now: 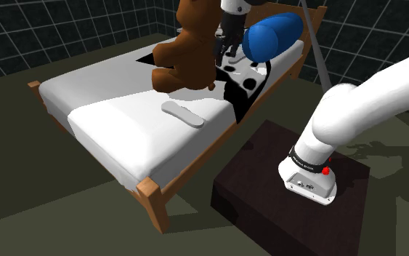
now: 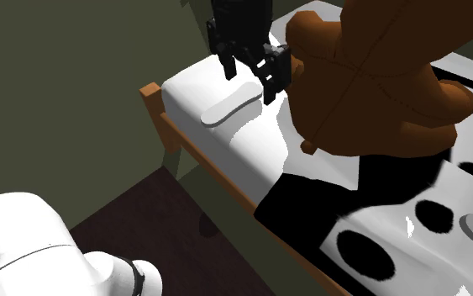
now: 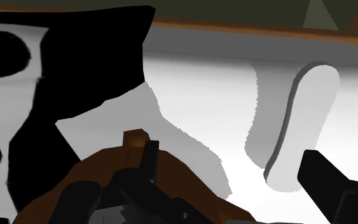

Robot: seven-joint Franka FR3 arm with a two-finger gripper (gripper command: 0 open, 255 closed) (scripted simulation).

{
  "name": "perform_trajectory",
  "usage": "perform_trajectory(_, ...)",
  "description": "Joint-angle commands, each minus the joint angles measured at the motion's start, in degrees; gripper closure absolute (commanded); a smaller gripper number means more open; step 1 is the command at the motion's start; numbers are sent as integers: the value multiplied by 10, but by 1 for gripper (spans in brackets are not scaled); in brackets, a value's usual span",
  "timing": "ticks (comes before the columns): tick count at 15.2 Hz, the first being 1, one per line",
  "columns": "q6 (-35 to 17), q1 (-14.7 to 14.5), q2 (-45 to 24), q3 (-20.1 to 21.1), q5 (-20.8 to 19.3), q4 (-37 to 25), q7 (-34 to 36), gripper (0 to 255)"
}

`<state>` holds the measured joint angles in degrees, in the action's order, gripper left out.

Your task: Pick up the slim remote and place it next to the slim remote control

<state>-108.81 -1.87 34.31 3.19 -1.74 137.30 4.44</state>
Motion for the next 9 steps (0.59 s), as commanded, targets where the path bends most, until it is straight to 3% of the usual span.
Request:
perform_trajectory(1,-29,-7,-26,14,10,9,20,0)
perform_trajectory(9,-127,-26,-166,59,33,-11,85,0)
